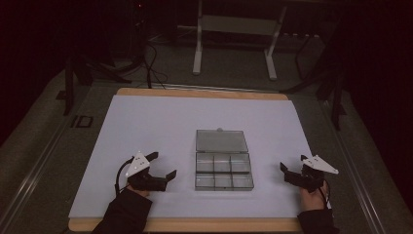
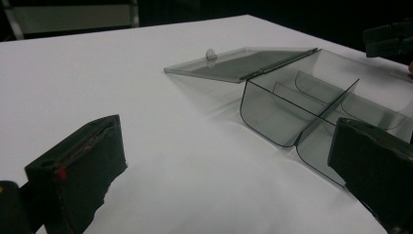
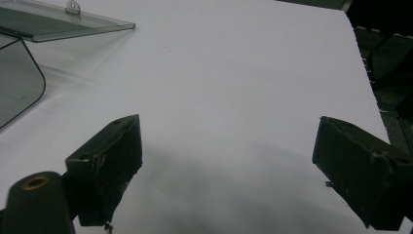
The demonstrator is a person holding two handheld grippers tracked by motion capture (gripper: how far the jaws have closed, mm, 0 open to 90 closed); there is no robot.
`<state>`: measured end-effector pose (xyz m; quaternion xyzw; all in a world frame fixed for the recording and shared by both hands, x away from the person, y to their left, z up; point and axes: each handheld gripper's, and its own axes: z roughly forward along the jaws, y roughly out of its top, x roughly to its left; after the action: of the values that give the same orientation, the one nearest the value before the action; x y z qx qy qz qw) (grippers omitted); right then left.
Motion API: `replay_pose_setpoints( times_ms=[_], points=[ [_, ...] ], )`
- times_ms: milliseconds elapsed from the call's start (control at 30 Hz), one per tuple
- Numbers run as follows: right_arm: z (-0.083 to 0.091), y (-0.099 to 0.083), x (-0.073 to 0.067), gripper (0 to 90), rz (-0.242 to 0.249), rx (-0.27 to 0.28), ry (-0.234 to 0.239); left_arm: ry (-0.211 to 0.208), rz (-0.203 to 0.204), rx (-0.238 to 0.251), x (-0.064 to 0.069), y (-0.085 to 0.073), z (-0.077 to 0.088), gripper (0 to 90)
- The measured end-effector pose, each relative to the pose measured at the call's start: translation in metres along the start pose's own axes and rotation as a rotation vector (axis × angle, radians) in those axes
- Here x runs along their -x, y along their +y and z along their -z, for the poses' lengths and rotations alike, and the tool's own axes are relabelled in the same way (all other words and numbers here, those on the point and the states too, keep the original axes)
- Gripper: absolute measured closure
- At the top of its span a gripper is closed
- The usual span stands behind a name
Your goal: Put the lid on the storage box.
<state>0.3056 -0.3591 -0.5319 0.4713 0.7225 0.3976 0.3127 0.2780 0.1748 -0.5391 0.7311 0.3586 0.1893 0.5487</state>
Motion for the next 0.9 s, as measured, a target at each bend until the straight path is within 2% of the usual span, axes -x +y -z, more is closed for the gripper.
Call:
replay_pose_setpoints(
  times_ms=[67, 100, 200, 267, 500, 767, 900],
  points=[
    [0.0, 0.0, 0.0, 10.7, 0.006, 0.0, -0.001, -0.007, 0.006, -0.011, -0.001, 0.001, -0.001, 1.4],
    [0.0, 0.0, 0.0, 10.7, 0.007, 0.0, -0.002, -0.028, 0.015, -0.024, -0.003, 0.001, -0.002, 1.4],
    [-0.001, 0.0, -0.002, 10.7, 0.011, -0.007, -0.01, -0.081, 0.07, -0.084, -0.008, 0.003, -0.005, 1.4],
    [-0.001, 0.001, -0.003, 10.8, 0.021, -0.011, -0.011, -0.091, 0.091, -0.108, -0.012, 0.004, -0.007, 1.4],
    [-0.002, 0.001, -0.004, 10.8, 0.032, -0.02, -0.017, -0.068, 0.105, -0.194, -0.014, 0.019, -0.013, 1.4],
    [-0.002, 0.001, -0.004, 10.8, 0.029, -0.016, -0.016, -0.076, 0.131, -0.237, -0.012, 0.044, -0.027, 1.4],
    [-0.001, 0.001, -0.004, 10.8, 0.03, -0.013, -0.016, -0.081, 0.112, -0.259, -0.009, 0.056, -0.036, 1.4]
  ],
)
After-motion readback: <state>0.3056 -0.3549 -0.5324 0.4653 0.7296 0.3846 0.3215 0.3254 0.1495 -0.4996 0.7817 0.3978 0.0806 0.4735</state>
